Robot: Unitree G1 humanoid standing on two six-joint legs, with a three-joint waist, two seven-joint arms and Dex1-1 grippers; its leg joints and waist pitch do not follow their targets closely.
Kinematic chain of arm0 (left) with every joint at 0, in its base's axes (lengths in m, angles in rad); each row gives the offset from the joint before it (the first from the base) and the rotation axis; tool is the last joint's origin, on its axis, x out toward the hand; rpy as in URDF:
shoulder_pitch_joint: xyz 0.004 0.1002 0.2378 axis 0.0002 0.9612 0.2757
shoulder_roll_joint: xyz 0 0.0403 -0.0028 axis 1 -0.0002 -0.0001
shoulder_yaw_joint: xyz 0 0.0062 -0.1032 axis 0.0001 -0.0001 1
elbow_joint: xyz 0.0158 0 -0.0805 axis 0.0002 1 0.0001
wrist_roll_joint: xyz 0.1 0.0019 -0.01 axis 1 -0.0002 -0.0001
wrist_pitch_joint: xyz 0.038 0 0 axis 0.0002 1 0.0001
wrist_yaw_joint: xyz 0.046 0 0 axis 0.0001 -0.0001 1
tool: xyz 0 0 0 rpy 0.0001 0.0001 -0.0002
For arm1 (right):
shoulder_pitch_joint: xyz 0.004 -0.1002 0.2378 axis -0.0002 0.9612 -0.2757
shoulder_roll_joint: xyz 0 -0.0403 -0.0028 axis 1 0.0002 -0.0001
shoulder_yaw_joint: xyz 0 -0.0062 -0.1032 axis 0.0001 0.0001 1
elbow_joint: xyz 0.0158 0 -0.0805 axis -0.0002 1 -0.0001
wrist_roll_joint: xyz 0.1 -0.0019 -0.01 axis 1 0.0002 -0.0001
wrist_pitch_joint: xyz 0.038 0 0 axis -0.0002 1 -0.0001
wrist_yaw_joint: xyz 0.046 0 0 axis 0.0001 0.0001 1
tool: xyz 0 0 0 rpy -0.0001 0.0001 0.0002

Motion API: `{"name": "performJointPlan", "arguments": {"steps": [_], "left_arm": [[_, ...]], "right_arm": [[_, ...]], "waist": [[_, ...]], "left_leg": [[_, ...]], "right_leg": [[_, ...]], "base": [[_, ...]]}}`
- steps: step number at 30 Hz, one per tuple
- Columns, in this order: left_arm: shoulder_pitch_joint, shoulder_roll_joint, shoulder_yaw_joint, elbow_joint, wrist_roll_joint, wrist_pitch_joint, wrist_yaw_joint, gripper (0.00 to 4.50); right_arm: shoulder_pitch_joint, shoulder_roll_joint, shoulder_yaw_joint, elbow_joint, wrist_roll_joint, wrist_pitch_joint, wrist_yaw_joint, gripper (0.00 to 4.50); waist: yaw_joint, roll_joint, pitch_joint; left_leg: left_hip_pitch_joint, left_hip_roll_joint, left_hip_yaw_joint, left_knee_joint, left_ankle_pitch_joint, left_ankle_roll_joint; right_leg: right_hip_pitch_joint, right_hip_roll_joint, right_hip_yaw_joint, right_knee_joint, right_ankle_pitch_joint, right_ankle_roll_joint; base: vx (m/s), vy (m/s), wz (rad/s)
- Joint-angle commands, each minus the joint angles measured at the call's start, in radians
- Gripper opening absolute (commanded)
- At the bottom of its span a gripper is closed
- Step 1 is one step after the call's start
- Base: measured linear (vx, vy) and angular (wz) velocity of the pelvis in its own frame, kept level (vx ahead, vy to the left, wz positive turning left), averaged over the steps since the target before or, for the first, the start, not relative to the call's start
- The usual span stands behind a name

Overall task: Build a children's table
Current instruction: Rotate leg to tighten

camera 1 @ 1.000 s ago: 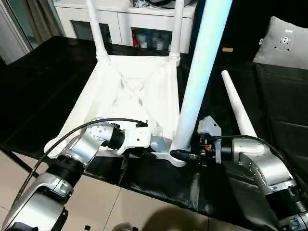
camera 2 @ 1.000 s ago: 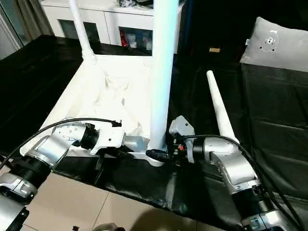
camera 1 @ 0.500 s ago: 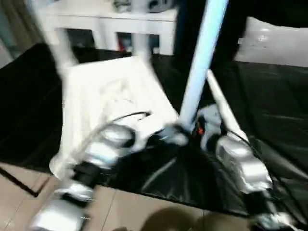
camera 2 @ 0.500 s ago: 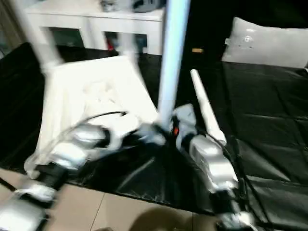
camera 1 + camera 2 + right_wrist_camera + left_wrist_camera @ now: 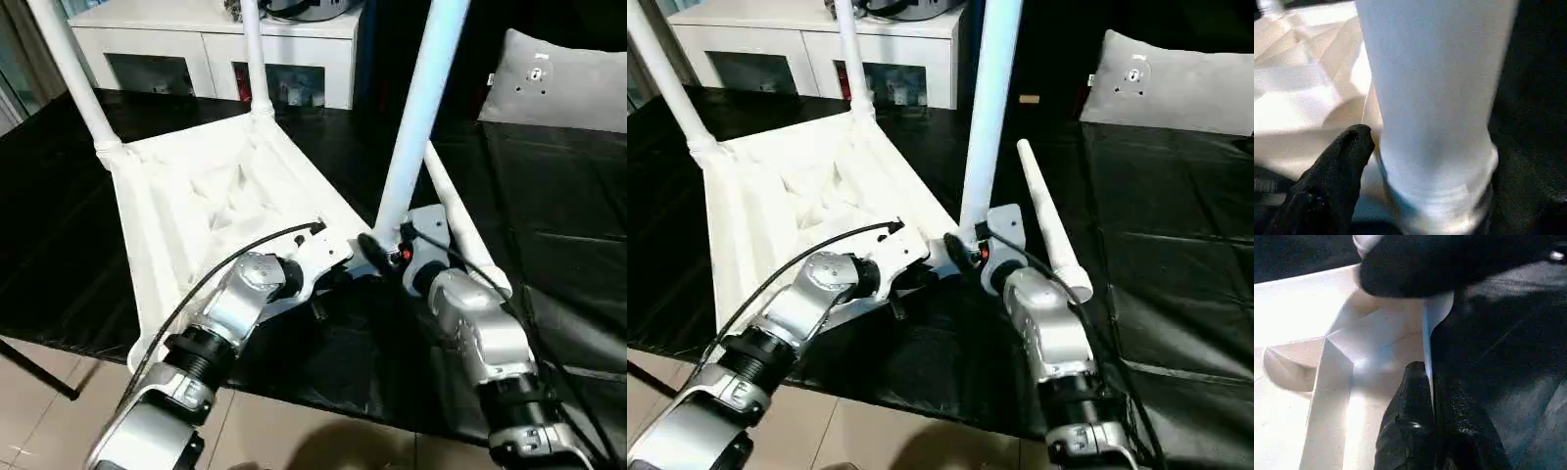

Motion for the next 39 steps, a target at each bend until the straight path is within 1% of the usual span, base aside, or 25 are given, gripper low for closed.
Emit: {"name": "performJointPlan", "arguments": {"steps": [1, 2, 3, 4, 5, 7, 10, 12, 13, 14, 15, 16, 18, 19, 20, 21, 23, 25, 26, 28, 30, 33, 35, 37, 39], "left_arm": [[-0.024, 0.036, 0.012, -0.031, 0.000, -0.065, -0.017, 0.00], [-0.024, 0.050, 0.013, -0.023, -0.002, -0.076, -0.034, 0.00], [-0.025, 0.051, 0.013, -0.023, -0.002, -0.077, -0.035, 0.00], [-0.028, 0.068, 0.013, -0.013, -0.010, -0.090, -0.062, 0.00], [-0.031, 0.082, 0.010, -0.005, -0.019, -0.110, -0.092, 0.00], [-0.031, 0.093, 0.005, -0.002, -0.024, -0.121, -0.119, 0.00], [-0.028, 0.119, -0.015, 0.003, -0.032, -0.167, -0.182, 0.00], [-0.018, 0.148, -0.039, 0.004, -0.050, -0.233, -0.273, 0.00], [-0.013, 0.168, -0.057, 0.007, -0.053, -0.258, -0.327, 0.00], [-0.011, 0.181, -0.071, 0.013, -0.050, -0.280, -0.359, 0.00], [-0.011, 0.187, -0.078, 0.018, -0.047, -0.296, -0.373, 0.00], [-0.011, 0.201, -0.092, 0.030, -0.041, -0.326, -0.403, 0.00], [-0.014, 0.212, -0.102, 0.047, -0.036, -0.355, -0.428, 0.00], [-0.020, 0.214, -0.103, 0.060, -0.041, -0.373, -0.449, 0.00], [-0.025, 0.216, -0.104, 0.066, -0.045, -0.383, -0.465, 0.00], [-0.026, 0.216, -0.104, 0.068, -0.045, -0.386, -0.468, 0.00], [-0.037, 0.225, -0.114, 0.074, -0.044, -0.411, -0.492, 0.00], [-0.041, 0.228, -0.117, 0.079, -0.045, -0.423, -0.504, 0.00], [-0.044, 0.230, -0.121, 0.080, -0.044, -0.429, -0.512, 0.00], [-0.048, 0.233, -0.127, 0.083, -0.042, -0.443, -0.528, 0.00], [-0.051, 0.233, -0.128, 0.091, -0.044, -0.463, -0.550, 0.00], [-0.056, 0.230, -0.128, 0.100, -0.042, -0.474, -0.557, 0.00], [-0.058, 0.229, -0.129, 0.107, -0.043, -0.481, -0.558, 0.00], [-0.060, 0.229, -0.130, 0.110, -0.044, -0.482, -0.559, 0.00], [-0.061, 0.229, -0.131, 0.115, -0.043, -0.486, -0.560, 0.00]], "right_arm": [[0.027, -0.013, 0.037, -0.029, 0.026, -0.008, 0.070, 4.11], [0.041, -0.033, 0.037, -0.048, 0.036, -0.010, 0.103, 4.23], [0.043, -0.036, 0.038, -0.049, 0.036, -0.010, 0.106, 4.23], [0.062, -0.075, 0.045, -0.074, 0.042, -0.023, 0.164, 4.34], [0.076, -0.112, 0.048, -0.090, 0.045, -0.034, 0.210, 4.44], [0.083, -0.141, 0.049, -0.100, 0.049, -0.043, 0.249, 4.44], [0.092, -0.189, 0.049, -0.110, 0.055, -0.062, 0.320, 4.44], [0.096, -0.243, 0.049, -0.124, 0.074, -0.075, 0.406, 4.44], [0.093, -0.280, 0.061, -0.131, 0.076, -0.082, 0.461, 4.44], [0.090, -0.306, 0.072, -0.135, 0.075, -0.089, 0.491, 4.44], [0.087, -0.314, 0.077, -0.133, 0.071, -0.095, 0.501, 4.44], [0.081, -0.329, 0.086, -0.130, 0.069, -0.110, 0.526, 4.44], [0.074, -0.341, 0.090, -0.132, 0.081, -0.113, 0.565, 4.44], [0.070, -0.354, 0.099, -0.139, 0.098, -0.104, 0.617, 4.44], [0.067, -0.365, 0.109, -0.143, 0.108, -0.098, 0.656, 4.44], [0.066, -0.366, 0.111, -0.143, 0.108, -0.100, 0.663, 4.44], [0.063, -0.377, 0.131, -0.140, 0.111, -0.110, 0.709, 4.19], [0.061, -0.381, 0.138, -0.139, 0.114, -0.111, 0.724, 4.09], [0.059, -0.382, 0.143, -0.138, 0.116, -0.110, 0.731, 3.99], [0.053, -0.380, 0.149, -0.132, 0.116, -0.107, 0.736, 3.74], [0.040, -0.370, 0.152, -0.117, 0.118, -0.099, 0.744, 3.68], [0.035, -0.367, 0.154, -0.110, 0.125, -0.084, 0.755, 3.26], [0.034, -0.367, 0.153, -0.108, 0.126, -0.083, 0.760, 3.14], [0.035, -0.367, 0.152, -0.109, 0.128, -0.076, 0.764, 2.89], [0.036, -0.369, 0.154, -0.108, 0.127, -0.074, 0.765, 2.79]], "waist": [[0.009, -0.005, -0.069], [0.012, -0.004, -0.076], [0.012, -0.004, -0.076], [0.013, -0.002, -0.077], [0.017, -0.002, -0.077], [0.018, -0.002, -0.076], [0.021, -0.003, -0.072], [0.025, -0.003, -0.071], [0.025, -0.011, -0.071], [0.032, -0.006, -0.072], [0.036, -0.005, -0.072], [0.044, -0.009, -0.073], [0.051, -0.007, -0.073], [0.055, -0.011, -0.072], [0.062, -0.009, -0.072], [0.065, -0.008, -0.073], [0.071, -0.011, -0.074], [0.073, -0.012, -0.073], [0.074, -0.016, -0.074], [0.074, -0.017, -0.074], [0.074, -0.016, -0.074], [0.075, -0.016, -0.075], [0.075, -0.016, -0.075], [0.076, -0.016, -0.075], [0.076, -0.016, -0.075]], "left_leg": [[-0.001, 0.054, -0.026, -0.066, -0.139, 0.050], [-0.007, 0.053, -0.027, -0.059, -0.083, 0.069], [-0.007, 0.053, -0.027, -0.059, -0.083, 0.069], [-0.008, 0.054, -0.027, -0.057, -0.062, 0.085], [-0.007, 0.053, -0.025, -0.053, -0.062, 0.097], [-0.008, 0.054, -0.024, -0.053, -0.076, 0.103], [-0.008, 0.055, -0.024, -0.055, -0.104, 0.099], [-0.006, 0.056, -0.024, -0.056, -0.122, 0.094], [-0.006, 0.058, -0.022, -0.057, -0.124, 0.094], [-0.004, 0.059, -0.022, -0.055, -0.119, 0.096], [-0.002, 0.061, -0.021, -0.054, -0.116, 0.097], [0.001, 0.062, -0.019, -0.053, -0.109, 0.097], [-0.002, 0.062, -0.019, -0.053, -0.110, 0.096], [-0.002, 0.062, -0.018, -0.053, -0.113, 0.097], [0.001, 0.064, -0.018, -0.053, -0.118, 0.097], [0.001, 0.065, -0.018, -0.053, -0.118, 0.097], [-0.001, 0.067, -0.020, -0.053, -0.114, 0.095], [-0.001, 0.064, -0.019, -0.053, -0.116, 0.093], [-0.003, 0.064, -0.020, -0.053, -0.111, 0.091], [-0.003, 0.063, -0.020, -0.053, -0.106, 0.089], [-0.003, 0.063, -0.020, -0.052, -0.100, 0.087], [-0.004, 0.063, -0.019, -0.051, -0.096, 0.089], [-0.004, 0.063, -0.019, -0.051, -0.092, 0.091], [-0.005, 0.063, -0.019, -0.051, -0.095, 0.089], [-0.004, 0.062, -0.019, -0.051, -0.094, 0.088]], "right_leg": [[0.055, -0.092, 0.057, -0.078, -0.132, -0.201], [0.059, -0.090, 0.055, -0.064, -0.011, -0.219], [0.059, -0.090, 0.055, -0.064, -0.011, -0.219], [0.056, -0.089, 0.053, -0.057, 0.044, -0.234], [0.056, -0.089, 0.053, -0.056, 0.070, -0.241], [0.057, -0.091, 0.053, -0.057, 0.065, -0.250], [0.057, -0.092, 0.052, -0.063, 0.002, -0.246], [0.056, -0.093, 0.052, -0.067, -0.034, -0.244], [0.057, -0.091, 0.053, -0.066, -0.041, -0.239], [0.054, -0.090, 0.053, -0.065, -0.043, -0.238], [0.052, -0.091, 0.054, -0.064, -0.043, -0.238], [0.049, -0.090, 0.054, -0.063, -0.038, -0.240], [0.049, -0.093, 0.053, -0.060, -0.039, -0.242], [0.049, -0.093, 0.053, -0.061, -0.046, -0.241], [0.048, -0.093, 0.052, -0.061, -0.059, -0.240], [0.048, -0.093, 0.053, -0.061, -0.058, -0.240], [0.048, -0.095, 0.053, -0.057, -0.051, -0.239], [0.048, -0.096, 0.053, -0.059, -0.065, -0.236], [0.049, -0.097, 0.053, -0.058, -0.072, -0.233], [0.048, -0.097, 0.053, -0.059, -0.081, -0.229], [0.048, -0.096, 0.052, -0.058, -0.083, -0.226], [0.048, -0.095, 0.052, -0.057, -0.074, -0.227], [0.047, -0.095, 0.051, -0.057, -0.069, -0.228], [0.048, -0.096, 0.052, -0.057, -0.074, -0.227], [0.048, -0.095, 0.051, -0.058, -0.080, -0.225]], "base": [[0.000, 0.000, 0.00], [0.000, 0.000, 0.00], [0.000, 0.000, 0.00], [0.000, 0.000, 0.00], [0.000, 0.000, 0.00], [0.000, 0.000, 0.00], [0.000, 0.000, 0.00], [0.000, 0.000, 0.00], [0.000, 0.000, 0.00], [0.000, 0.000, 0.00], [0.000, 0.000, 0.00], [0.000, 0.000, 0.00], [0.000, 0.000, 0.00], [0.000, 0.000, 0.00], [0.000, 0.000, 0.00], [0.000, 0.000, 0.00], [0.000, 0.000, 0.00], [0.000, 0.000, 0.00], [0.000, 0.000, 0.00], [0.000, 0.000, 0.00], [0.000, 0.000, 0.00], [0.000, 0.000, 0.00], [0.000, 0.000, 0.00], [0.000, 0.000, 0.00], [0.000, 0.000, 0.00]]}}
